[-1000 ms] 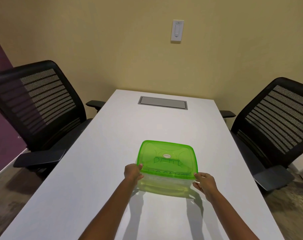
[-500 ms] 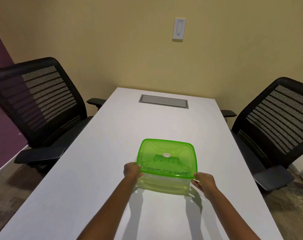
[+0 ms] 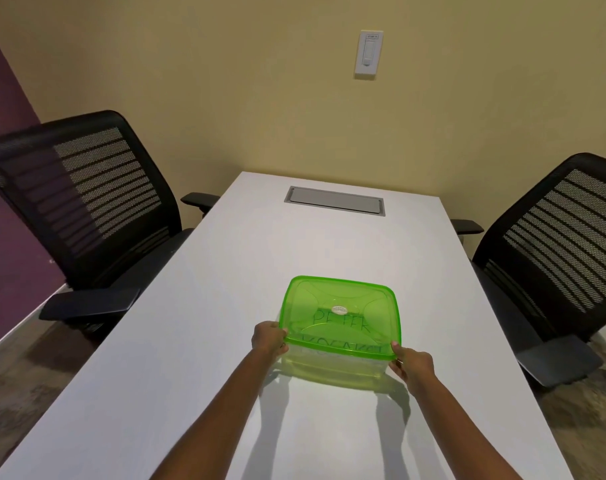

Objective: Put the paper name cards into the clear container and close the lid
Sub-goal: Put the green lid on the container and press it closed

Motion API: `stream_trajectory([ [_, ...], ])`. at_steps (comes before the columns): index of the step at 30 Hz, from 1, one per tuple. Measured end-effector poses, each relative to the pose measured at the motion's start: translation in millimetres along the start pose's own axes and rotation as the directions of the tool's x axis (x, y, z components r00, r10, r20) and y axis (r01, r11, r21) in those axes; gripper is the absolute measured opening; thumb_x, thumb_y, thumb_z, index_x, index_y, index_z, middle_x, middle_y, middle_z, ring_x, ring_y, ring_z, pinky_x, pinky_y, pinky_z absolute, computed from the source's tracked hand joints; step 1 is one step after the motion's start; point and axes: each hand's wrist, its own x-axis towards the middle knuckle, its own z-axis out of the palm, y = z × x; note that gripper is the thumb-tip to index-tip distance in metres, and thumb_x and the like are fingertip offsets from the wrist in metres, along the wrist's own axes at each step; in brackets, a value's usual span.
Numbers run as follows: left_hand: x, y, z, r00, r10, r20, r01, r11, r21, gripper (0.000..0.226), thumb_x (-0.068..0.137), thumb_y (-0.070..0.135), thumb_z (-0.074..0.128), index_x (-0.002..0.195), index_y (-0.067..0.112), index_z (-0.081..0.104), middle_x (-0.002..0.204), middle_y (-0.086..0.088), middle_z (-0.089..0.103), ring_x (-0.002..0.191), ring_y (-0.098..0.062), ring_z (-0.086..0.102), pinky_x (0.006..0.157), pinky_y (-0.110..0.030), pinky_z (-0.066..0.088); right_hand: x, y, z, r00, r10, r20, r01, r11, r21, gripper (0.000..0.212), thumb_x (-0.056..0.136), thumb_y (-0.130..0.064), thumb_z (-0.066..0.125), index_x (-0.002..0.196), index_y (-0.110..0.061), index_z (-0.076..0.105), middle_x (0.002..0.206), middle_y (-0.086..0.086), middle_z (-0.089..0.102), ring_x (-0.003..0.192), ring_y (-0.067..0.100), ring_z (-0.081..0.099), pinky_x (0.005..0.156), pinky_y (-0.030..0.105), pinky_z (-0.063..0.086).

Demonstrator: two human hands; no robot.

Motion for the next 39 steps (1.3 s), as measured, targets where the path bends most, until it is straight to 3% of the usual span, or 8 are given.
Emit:
stream_trajectory([
  [3,1,4,-3,0.999,-0.026,0.025,0.027,1.0,-0.008,0.012,0.09,-0.01,0.052,0.094,0.0,0.058,0.095,-0.018,0.051,0.077,-0.026,0.051,0.032,-0.016,0.047,3,-1,1,0.999,0.022,-0.025,-0.022,1.0,-0.018,0.027,0.086,-0.006,0.064,0.065,0.0,0.048,0.075,0.016,0.053,0.056,0.02,0.051,0.039,0.02,0.051],
  [7,4,13,-4,0.992,-0.111,0.063,0.111,0.994,0.012,0.032,0.089,-0.009,0.051,0.062,0.008,0.047,0.069,-0.01,0.046,0.058,-0.017,0.041,0.05,-0.027,0.037,5,-5,-3,0.999,0.012,0.045,-0.007,0.994,-0.113,0.019,0.087,-0.006,0.06,0.071,0.0,0.051,0.065,0.01,0.047,0.052,0.021,0.044,0.046,0.024,0.042],
  [11,13,22,1,0.995,-0.093,0.048,0.093,0.996,-0.006,0.027,0.088,-0.006,0.05,0.064,0.007,0.047,0.071,-0.011,0.047,0.065,-0.022,0.047,0.054,-0.025,0.033,7,-16,-1,0.996,-0.041,0.075,0.055,0.98,-0.191,0.012,0.088,-0.013,0.059,0.087,-0.002,0.055,0.077,0.013,0.054,0.069,0.025,0.051,0.06,0.031,0.044],
  [15,28,36,11,0.999,-0.031,0.021,0.03,0.999,0.016,0.012,0.088,-0.005,0.052,0.098,0.001,0.055,0.091,-0.019,0.052,0.087,-0.025,0.05,0.074,-0.034,0.039,24,-30,11,0.991,-0.125,0.056,0.135,0.952,-0.275,0.026,0.089,-0.017,0.059,0.091,0.01,0.062,0.091,0.018,0.054,0.086,0.029,0.051,0.085,0.046,0.05],
  [21,62,56,23,1.0,0.016,0.022,-0.017,0.999,0.05,0.019,0.09,-0.001,0.053,0.073,0.0,0.06,0.077,-0.011,0.056,0.08,-0.02,0.051,0.066,-0.028,0.04,55,-54,30,0.981,-0.188,0.045,0.192,0.923,-0.335,0.048,0.091,-0.027,0.055,0.1,0.02,0.058,0.086,0.017,0.052,0.083,0.026,0.047,0.098,0.056,0.043],
  [27,83,65,36,0.999,0.049,-0.019,-0.049,0.998,0.036,0.028,0.089,0.003,0.057,0.113,-0.008,0.064,0.124,-0.026,0.062,0.116,-0.037,0.058,0.104,-0.043,0.046,87,-76,47,0.98,-0.188,0.072,0.201,0.939,-0.28,0.053,0.089,-0.036,0.058,0.093,0.017,0.063,0.084,0.014,0.048,0.081,0.024,0.043,0.074,0.034,0.034],
  [31,87,64,40,0.997,0.069,-0.035,-0.068,0.997,0.031,0.027,0.089,0.003,0.055,0.113,-0.005,0.066,0.125,-0.022,0.063,0.12,-0.036,0.056,0.103,-0.041,0.045,100,-84,50,0.989,-0.118,0.095,0.142,0.94,-0.311,0.04,0.083,-0.032,0.067,0.061,-0.002,0.051,0.068,0.009,0.045,0.069,0.021,0.042,0.073,0.033,0.033],
  [39,82,62,44,0.989,0.125,-0.076,-0.12,0.99,0.073,0.028,0.094,0.009,0.051,0.115,-0.003,0.065,0.126,-0.019,0.063,0.12,-0.033,0.056,0.105,-0.04,0.044,104,-93,52,0.993,-0.078,0.089,0.104,0.934,-0.342,0.045,0.086,-0.022,0.066,0.056,-0.007,0.036,0.058,0.006,0.037,0.05,0.016,0.032,0.046,0.027,0.027],
])
